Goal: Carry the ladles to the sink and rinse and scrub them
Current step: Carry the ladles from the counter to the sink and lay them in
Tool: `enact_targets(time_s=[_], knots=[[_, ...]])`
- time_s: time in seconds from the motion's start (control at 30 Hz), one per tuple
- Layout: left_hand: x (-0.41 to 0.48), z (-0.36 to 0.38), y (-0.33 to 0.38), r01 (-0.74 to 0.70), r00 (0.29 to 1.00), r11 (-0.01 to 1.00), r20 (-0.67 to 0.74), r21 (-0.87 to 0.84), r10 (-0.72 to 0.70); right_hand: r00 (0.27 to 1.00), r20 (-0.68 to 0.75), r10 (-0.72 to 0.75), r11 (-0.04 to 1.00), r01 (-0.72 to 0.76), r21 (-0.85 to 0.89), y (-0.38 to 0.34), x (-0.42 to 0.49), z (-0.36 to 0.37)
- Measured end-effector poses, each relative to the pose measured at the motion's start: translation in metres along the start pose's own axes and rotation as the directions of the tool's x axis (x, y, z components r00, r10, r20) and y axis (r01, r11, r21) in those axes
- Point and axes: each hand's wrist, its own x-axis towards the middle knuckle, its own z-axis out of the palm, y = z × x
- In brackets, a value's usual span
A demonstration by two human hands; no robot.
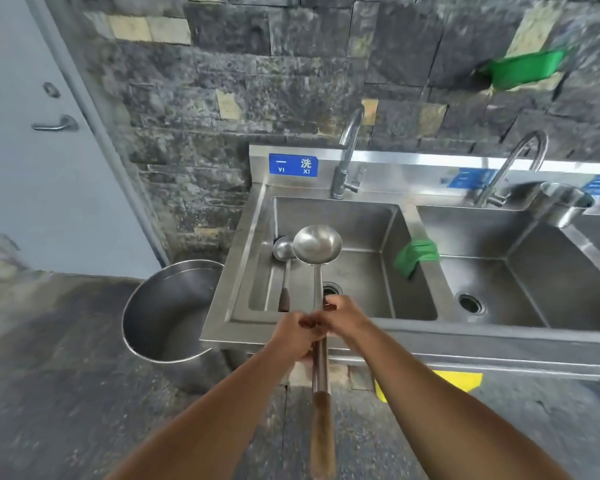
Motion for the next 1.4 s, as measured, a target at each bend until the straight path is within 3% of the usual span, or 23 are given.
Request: enact_targets(time_s=[0.17, 0.3, 0.57, 0.73, 1.03, 1.3, 1.4], knots=[[0.078, 0.012, 0.014, 0.059, 0.998, 0.997, 0.028, 0.046, -0.061, 0.998, -0.021, 0.057, 0.998, -0.057, -0.041, 0.002, 0.073, -0.019], [0.153, 0.008, 0.022, 0.117, 0.991, 0.993, 0.069, -0.010, -0.116, 0.998, -0.003, 0.070, 0.996, -0.070, -0.053, -0.003, 0.138, -0.029], [0.282, 0.005, 0.026, 0.162, 0.979, 0.983, 0.108, 0.082, -0.171, 0.973, -0.015, 0.231, 0.970, -0.229, 0.085, 0.002, 0.250, -0.041], [0.341, 0.009, 0.010, 0.248, 0.963, 0.966, 0.090, 0.074, -0.254, 0.958, 0.037, 0.283, 0.956, -0.285, 0.067, 0.020, 0.308, -0.041], [0.401, 0.040, -0.029, 0.290, 0.957, 0.957, 0.014, 0.007, -0.290, 0.953, 0.016, 0.302, 0.951, -0.300, -0.076, 0.070, 0.374, -0.043], [0.420, 0.048, -0.043, 0.285, 0.957, 0.958, -0.048, -0.008, -0.285, 0.955, 0.051, 0.292, 0.955, -0.294, 0.041, 0.099, 0.399, -0.040], [0.427, 0.049, -0.049, 0.236, 0.970, 0.968, -0.081, 0.084, -0.229, 0.957, 0.055, 0.287, 0.957, -0.289, 0.039, 0.106, 0.405, -0.038]])
